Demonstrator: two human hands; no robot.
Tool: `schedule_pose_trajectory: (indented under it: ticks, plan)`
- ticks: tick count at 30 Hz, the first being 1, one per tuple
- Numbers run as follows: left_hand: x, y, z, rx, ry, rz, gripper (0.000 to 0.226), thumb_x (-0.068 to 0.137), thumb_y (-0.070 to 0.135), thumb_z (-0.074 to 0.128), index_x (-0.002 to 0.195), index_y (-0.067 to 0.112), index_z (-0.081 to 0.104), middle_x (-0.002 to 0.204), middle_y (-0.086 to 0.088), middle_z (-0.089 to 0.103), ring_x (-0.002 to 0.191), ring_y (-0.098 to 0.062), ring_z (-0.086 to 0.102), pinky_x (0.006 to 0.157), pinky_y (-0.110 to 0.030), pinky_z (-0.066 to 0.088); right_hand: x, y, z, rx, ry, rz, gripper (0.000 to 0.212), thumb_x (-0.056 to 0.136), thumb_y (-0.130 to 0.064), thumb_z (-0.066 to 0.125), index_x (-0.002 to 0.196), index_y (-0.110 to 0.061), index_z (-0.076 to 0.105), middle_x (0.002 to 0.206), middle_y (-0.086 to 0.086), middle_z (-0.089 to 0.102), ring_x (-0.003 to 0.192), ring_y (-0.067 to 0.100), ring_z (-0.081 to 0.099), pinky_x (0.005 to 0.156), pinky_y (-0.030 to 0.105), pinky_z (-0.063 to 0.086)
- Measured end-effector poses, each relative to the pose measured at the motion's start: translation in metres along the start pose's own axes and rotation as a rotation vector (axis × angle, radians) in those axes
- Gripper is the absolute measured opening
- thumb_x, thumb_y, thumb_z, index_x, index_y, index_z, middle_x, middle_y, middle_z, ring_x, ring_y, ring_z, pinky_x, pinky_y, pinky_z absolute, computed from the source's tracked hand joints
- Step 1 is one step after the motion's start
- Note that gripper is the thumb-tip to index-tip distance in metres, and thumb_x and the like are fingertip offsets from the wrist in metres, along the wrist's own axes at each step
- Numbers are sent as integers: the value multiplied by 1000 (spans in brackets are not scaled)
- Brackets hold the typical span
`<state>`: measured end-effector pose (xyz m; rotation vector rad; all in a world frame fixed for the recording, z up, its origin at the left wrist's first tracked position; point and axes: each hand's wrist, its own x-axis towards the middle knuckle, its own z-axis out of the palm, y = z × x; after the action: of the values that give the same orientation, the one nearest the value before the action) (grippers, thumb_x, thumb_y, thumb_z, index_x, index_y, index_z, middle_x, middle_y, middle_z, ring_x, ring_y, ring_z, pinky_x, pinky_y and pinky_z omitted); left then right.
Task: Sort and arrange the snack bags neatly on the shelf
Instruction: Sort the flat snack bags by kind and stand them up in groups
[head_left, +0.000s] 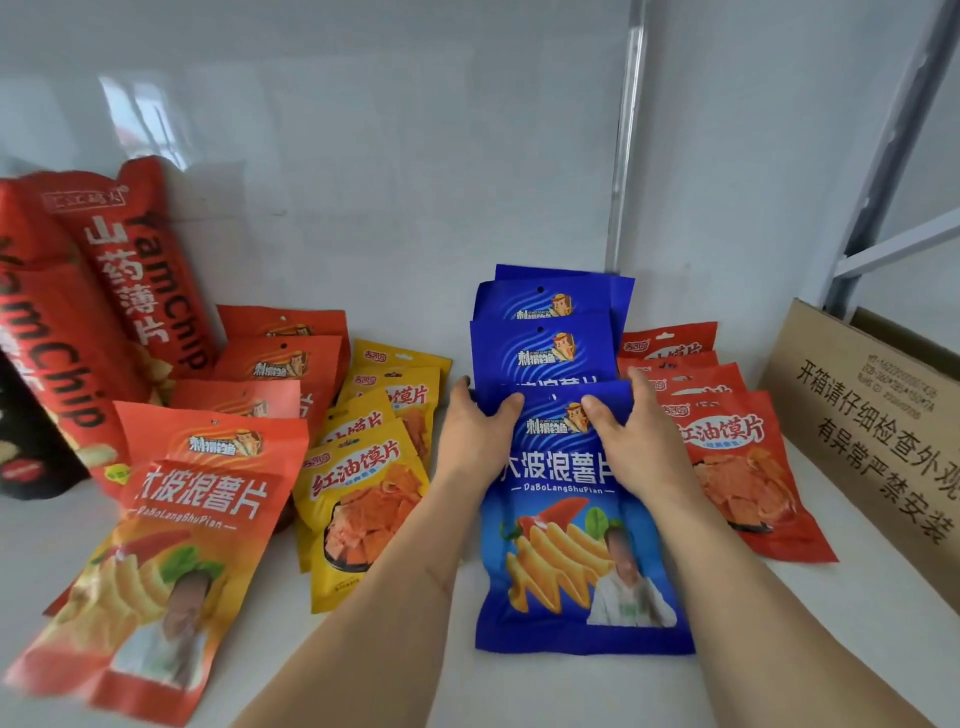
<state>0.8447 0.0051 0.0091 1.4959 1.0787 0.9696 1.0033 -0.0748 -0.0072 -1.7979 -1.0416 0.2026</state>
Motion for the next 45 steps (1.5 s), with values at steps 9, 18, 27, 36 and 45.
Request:
schedule_pose_trajectory:
  ticks: [9,18,27,36,45]
  plan:
    - [-28,-3,-30,123,106,94,74,93,49,63,153,24,28,153,3,41,133,-18,49,97,-45,56,-11,-16,-6,-185,105,-54,66,93,-52,54,145,-16,36,140,8,46,125,25,49,91,38,48]
    - [-69,-32,-103,547,370,144,53,97,29,54,147,15,43,152,-5,44,144,-27,30,116,-42,25,-48,-96,50,-413,128,-352,51,98,-43,49,139,-13,48,143,7,47,133,27,41,106,42,35]
    - [-66,-53,-117,539,227,31,61,98,24,49,152,6,28,158,-12,32,145,-30,24,118,-41,16,-88,-121,92,-189,-140,-392,40,102,-37,42,137,-20,51,137,-1,53,125,13,51,102,28,44]
    - [-44,-52,-125,485,113,125,63,95,12,56,153,10,30,163,-6,20,148,-29,25,118,-40,28,-66,-120,104,-81,-238,-92,42,105,-36,33,139,-15,47,139,3,54,125,18,52,89,20,37]
    - [-19,-44,-119,372,196,-103,79,86,41,69,146,9,28,144,-12,44,135,-35,43,105,-39,37,-49,-108,125,97,-315,90,61,102,-50,34,152,-16,27,156,5,34,139,23,39,107,33,34]
